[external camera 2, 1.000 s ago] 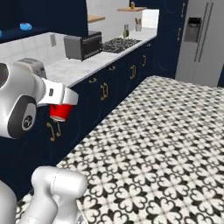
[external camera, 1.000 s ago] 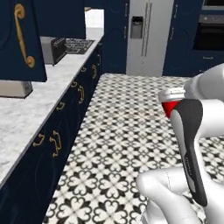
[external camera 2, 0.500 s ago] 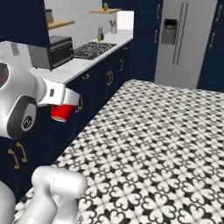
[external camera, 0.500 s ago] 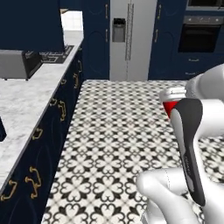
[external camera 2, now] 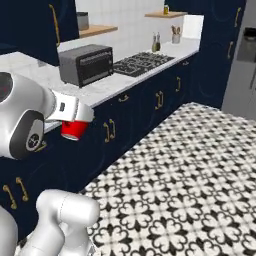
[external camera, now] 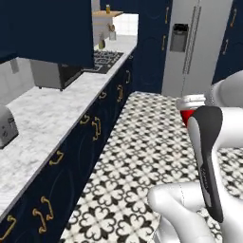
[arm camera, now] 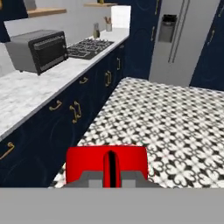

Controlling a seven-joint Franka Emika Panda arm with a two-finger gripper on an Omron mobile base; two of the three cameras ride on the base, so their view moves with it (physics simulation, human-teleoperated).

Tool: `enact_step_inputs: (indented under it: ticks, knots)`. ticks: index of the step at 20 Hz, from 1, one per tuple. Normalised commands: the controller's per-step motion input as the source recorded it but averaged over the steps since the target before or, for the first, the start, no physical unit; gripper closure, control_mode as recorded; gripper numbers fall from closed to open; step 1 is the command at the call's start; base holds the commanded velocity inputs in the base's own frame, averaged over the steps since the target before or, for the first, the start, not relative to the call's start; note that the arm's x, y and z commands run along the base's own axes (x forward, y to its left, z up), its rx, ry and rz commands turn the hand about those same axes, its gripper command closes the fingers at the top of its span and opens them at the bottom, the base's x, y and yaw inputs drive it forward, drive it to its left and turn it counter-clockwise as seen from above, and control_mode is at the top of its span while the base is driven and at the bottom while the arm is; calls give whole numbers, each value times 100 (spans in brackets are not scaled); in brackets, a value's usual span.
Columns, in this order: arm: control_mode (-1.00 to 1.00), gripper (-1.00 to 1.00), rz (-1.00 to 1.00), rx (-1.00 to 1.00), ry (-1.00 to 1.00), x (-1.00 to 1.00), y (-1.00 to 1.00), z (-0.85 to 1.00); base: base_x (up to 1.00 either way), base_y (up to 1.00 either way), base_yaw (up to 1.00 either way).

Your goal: Gather all objects into one cabinet and sort the glasses and bowls to opposite sides.

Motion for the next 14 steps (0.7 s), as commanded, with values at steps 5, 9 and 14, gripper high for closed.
enact_step_inputs:
  ticks: [5,9,14]
  knots:
    - [100,100,0,0,0,0,0,0,38,-7,96]
    - [100,100,0,0,0,0,0,0,39,-7,95]
    - [100,100,0,0,0,0,0,0,57,-9,90]
